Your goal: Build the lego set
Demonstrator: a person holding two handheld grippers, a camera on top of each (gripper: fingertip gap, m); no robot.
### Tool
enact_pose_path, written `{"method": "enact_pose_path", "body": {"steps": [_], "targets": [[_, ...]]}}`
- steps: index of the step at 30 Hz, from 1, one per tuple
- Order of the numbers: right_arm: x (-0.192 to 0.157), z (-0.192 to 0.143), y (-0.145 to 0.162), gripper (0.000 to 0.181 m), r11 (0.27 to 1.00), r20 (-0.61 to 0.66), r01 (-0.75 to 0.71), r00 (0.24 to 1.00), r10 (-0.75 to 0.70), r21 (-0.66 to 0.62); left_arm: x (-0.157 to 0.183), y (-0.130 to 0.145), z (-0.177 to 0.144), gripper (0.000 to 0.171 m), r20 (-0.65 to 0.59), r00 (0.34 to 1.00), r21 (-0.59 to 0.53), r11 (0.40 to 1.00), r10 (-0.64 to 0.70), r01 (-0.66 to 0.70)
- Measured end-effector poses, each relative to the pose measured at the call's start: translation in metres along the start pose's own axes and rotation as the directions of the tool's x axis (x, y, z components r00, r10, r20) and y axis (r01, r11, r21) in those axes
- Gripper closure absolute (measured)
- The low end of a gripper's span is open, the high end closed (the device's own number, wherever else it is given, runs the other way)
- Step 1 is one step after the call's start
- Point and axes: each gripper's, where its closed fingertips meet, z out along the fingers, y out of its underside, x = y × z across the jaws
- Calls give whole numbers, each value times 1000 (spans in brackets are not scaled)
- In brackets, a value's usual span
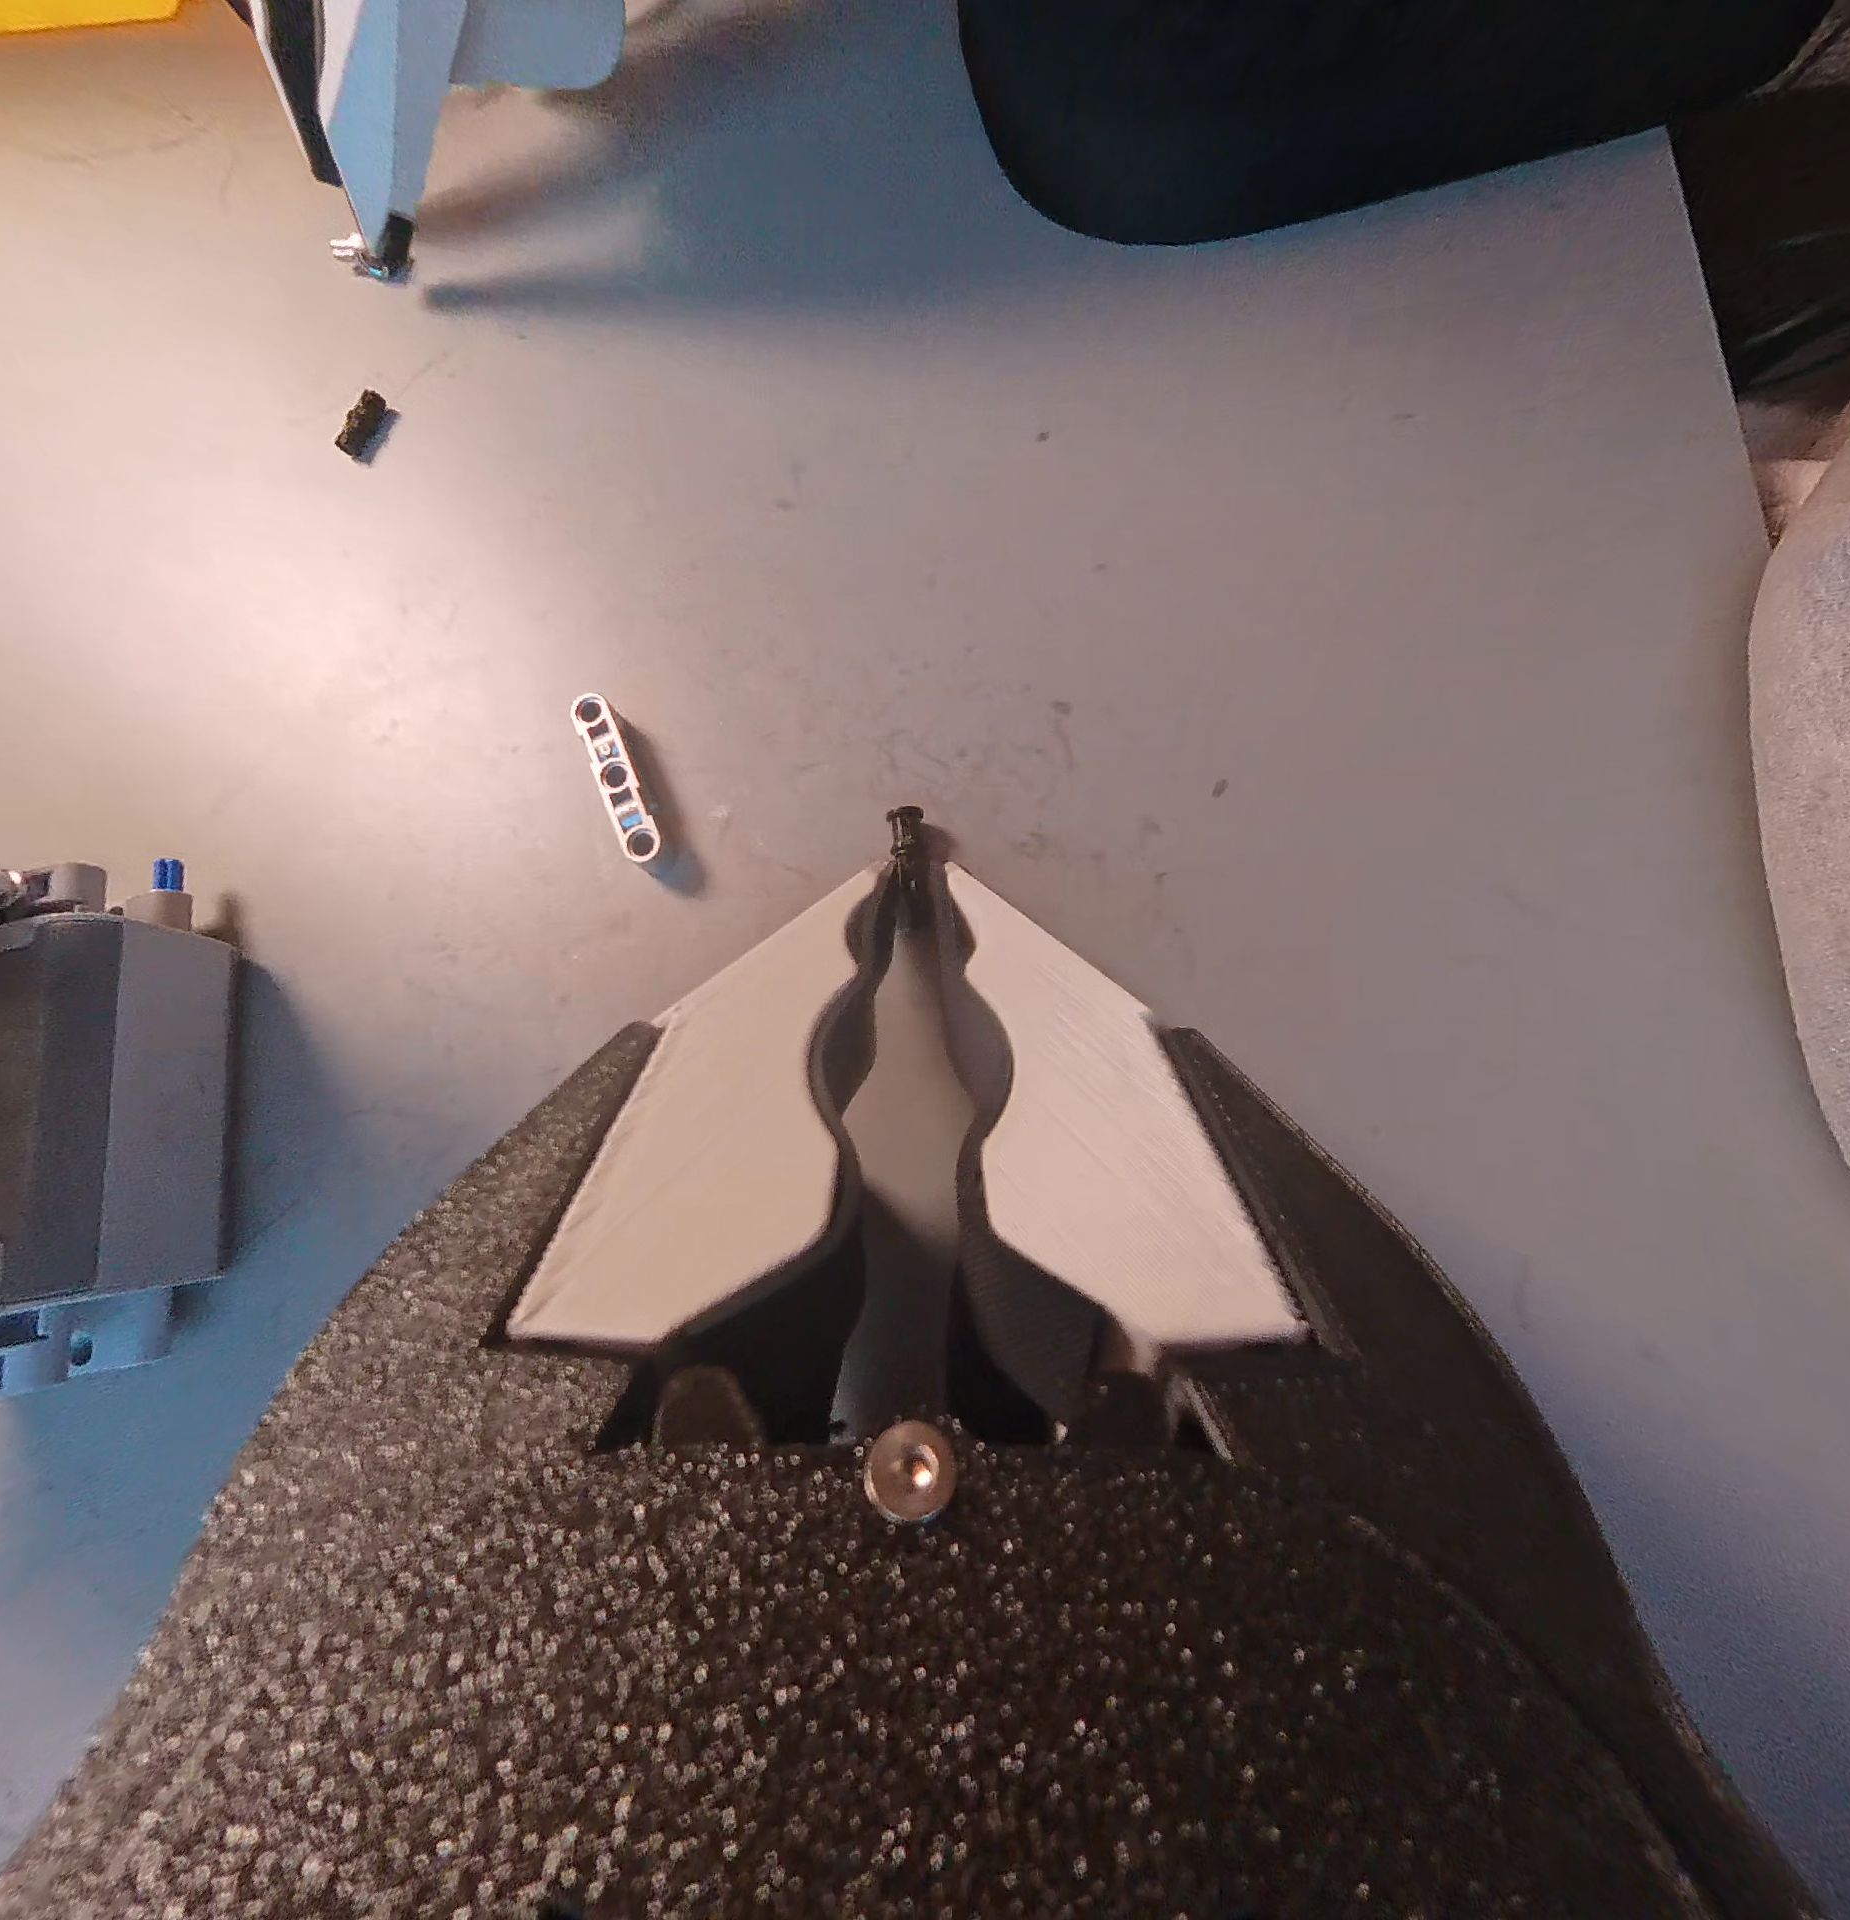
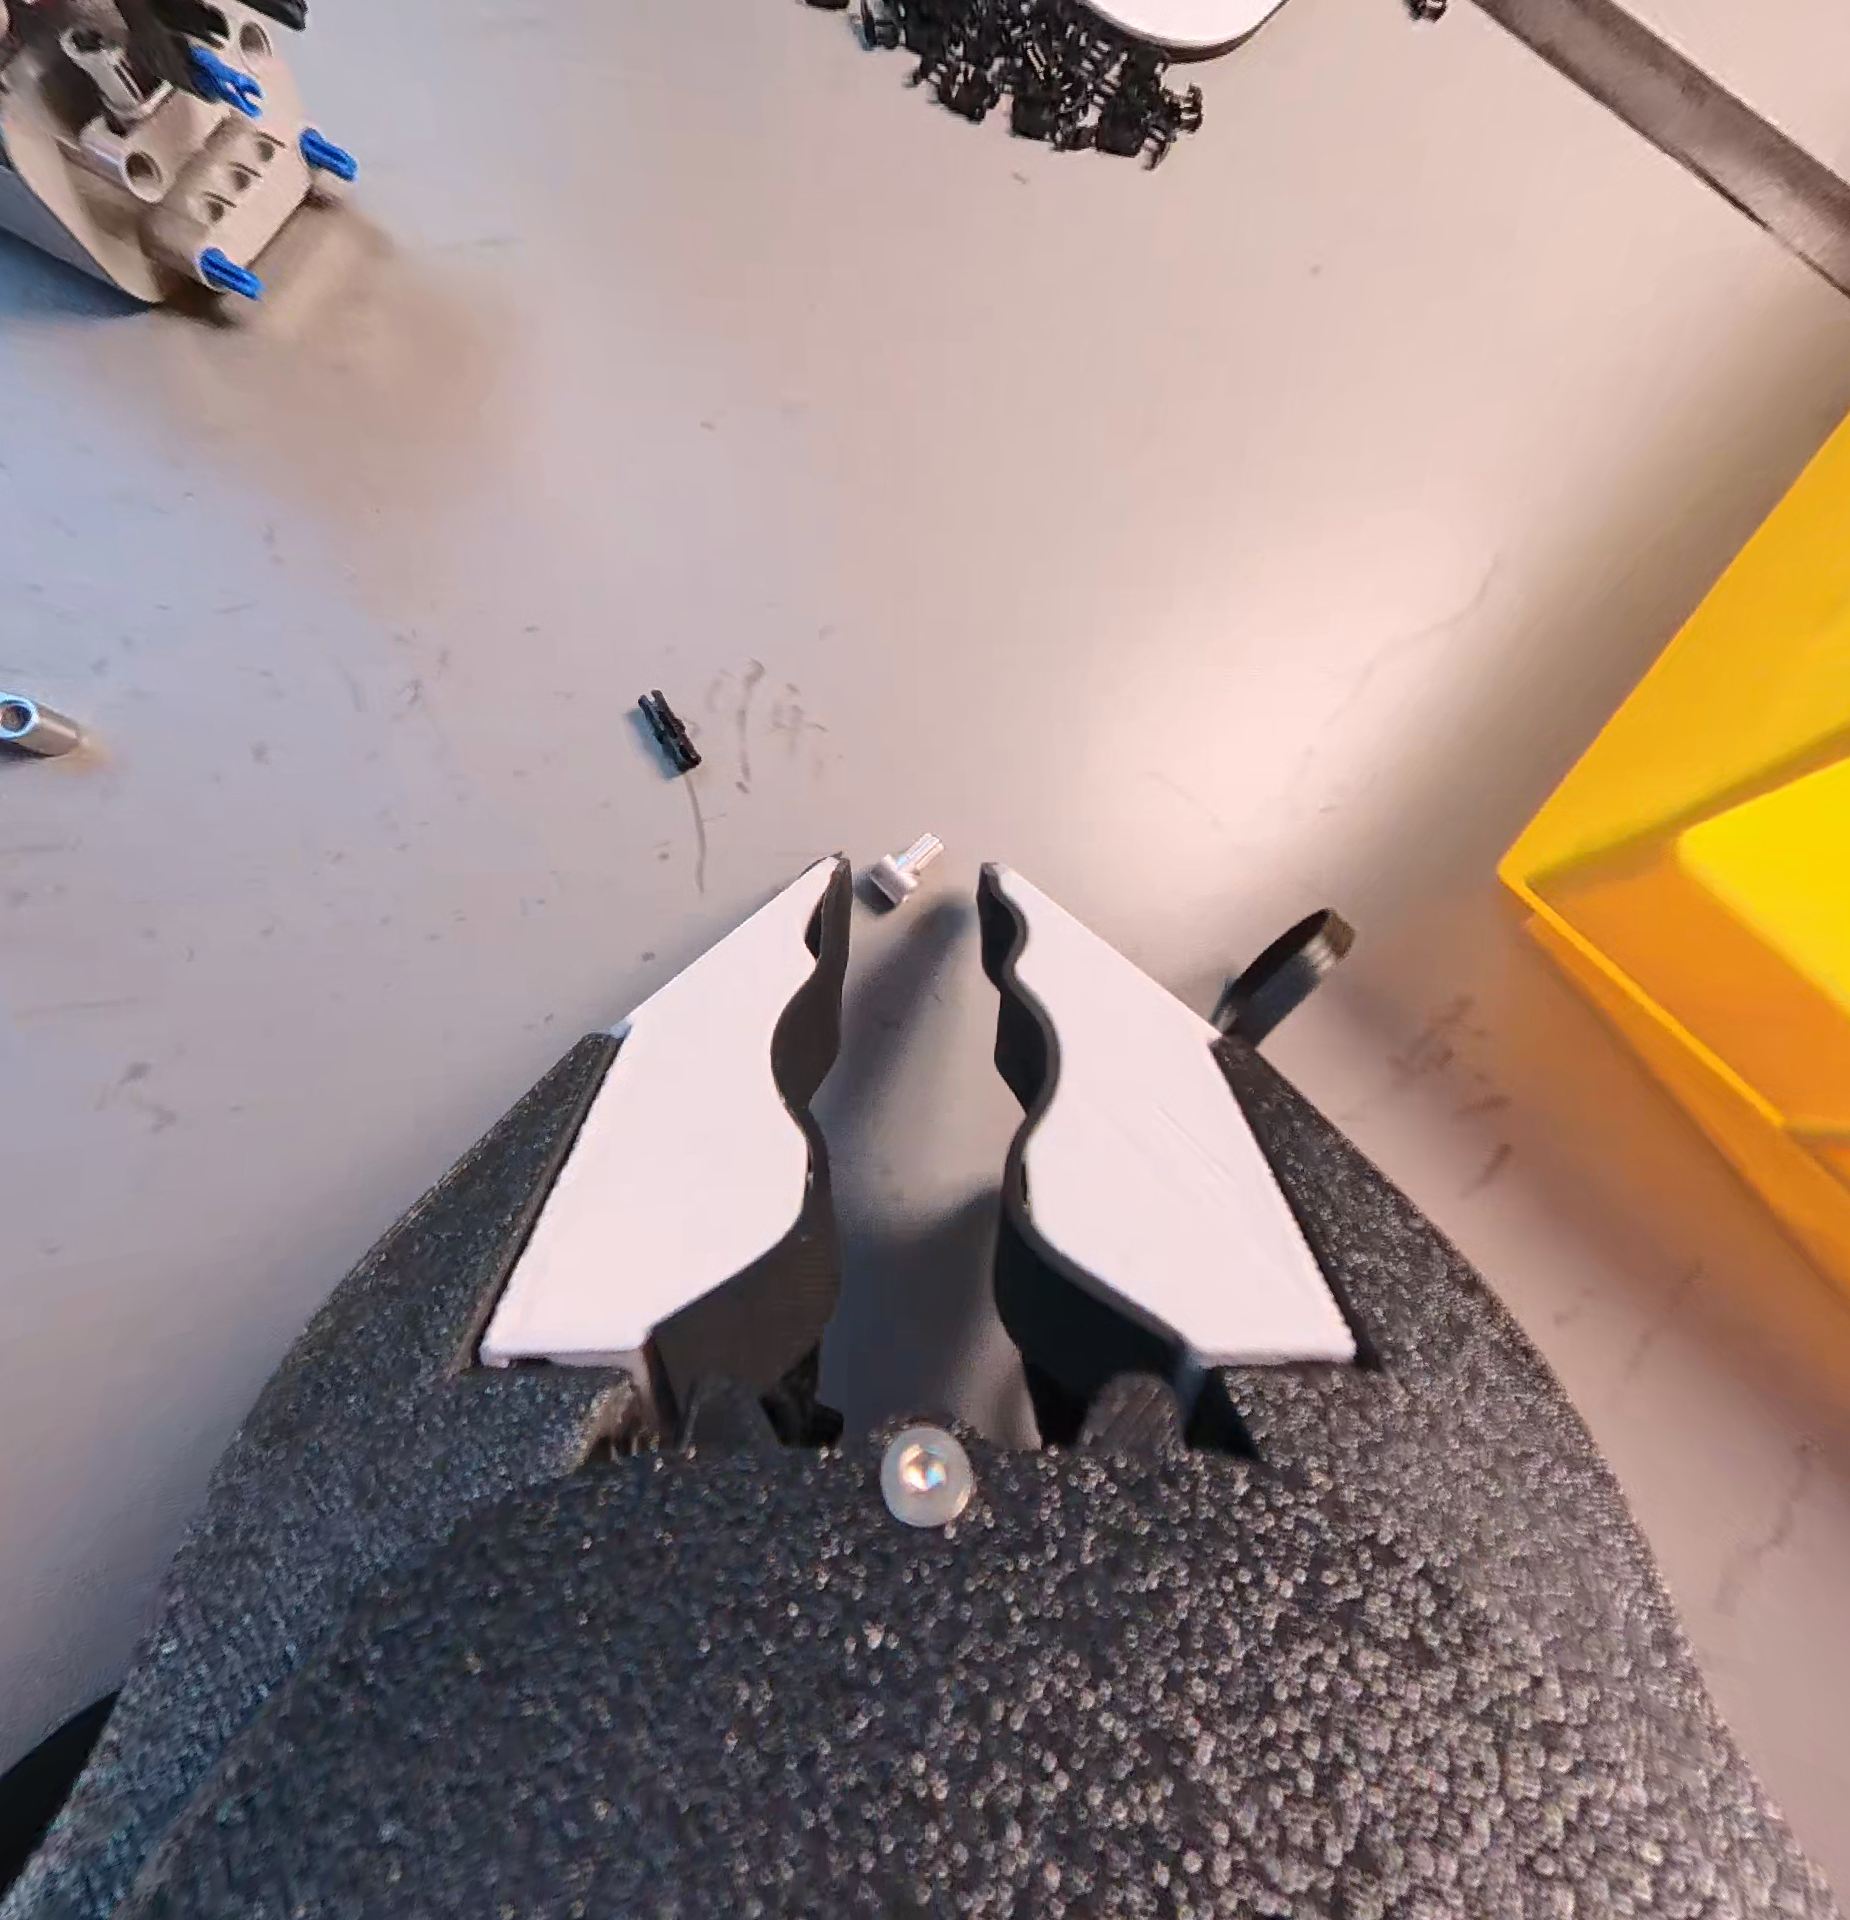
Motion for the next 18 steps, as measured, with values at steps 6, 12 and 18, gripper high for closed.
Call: {"method": "enact_pose_path", "body": {"steps": [6, 12, 18], "targets": [[-10, 3, 0, 171, 997, 46, 70, 996, -70, -11, 0, 0, -1, 168, -4, 1000, -1, 1000, -7, 7], [-114, -26, 1, 171, 936, 463, 320, 814, -351, 148, -4, 3, -3, 168, -5, 1000, -2, 1000, -16, 16], [-189, -32, 6, 171, 836, 580, 485, 614, -536, 258, -4, 3, -4, 168, -4, 1000, 0, 1000, -8, 8]]}}
